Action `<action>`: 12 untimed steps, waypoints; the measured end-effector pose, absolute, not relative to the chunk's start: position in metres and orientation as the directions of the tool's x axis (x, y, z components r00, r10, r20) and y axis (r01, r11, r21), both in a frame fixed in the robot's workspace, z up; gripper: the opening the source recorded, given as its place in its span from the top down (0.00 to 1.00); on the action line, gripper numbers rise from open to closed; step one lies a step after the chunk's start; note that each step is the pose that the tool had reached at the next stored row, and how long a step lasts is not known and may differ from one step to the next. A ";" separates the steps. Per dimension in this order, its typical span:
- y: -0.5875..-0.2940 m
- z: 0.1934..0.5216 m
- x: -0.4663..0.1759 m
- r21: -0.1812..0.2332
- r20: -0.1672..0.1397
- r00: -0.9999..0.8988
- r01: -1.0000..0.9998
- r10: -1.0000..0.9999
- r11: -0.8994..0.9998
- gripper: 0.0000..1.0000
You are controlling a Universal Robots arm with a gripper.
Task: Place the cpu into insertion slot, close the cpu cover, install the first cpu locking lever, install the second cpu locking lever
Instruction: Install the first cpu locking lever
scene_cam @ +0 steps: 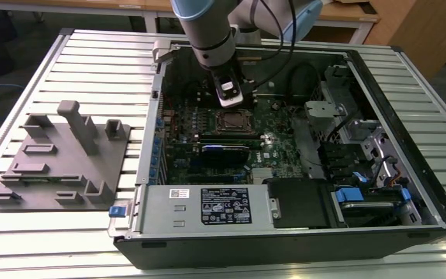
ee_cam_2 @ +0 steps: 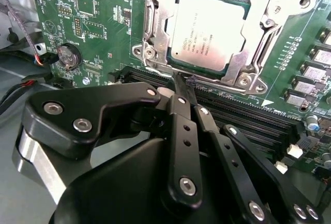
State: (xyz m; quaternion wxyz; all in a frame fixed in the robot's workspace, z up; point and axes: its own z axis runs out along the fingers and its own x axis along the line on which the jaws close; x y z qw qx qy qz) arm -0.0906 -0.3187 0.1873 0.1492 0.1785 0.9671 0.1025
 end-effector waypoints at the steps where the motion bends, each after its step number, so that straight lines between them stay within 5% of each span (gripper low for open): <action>1: -0.319 0.187 -0.091 0.252 -0.252 -0.892 0.315 0.376 0.915 0.90; 12: -0.319 0.183 -0.091 0.256 -0.250 -0.892 0.315 0.377 0.914 0.90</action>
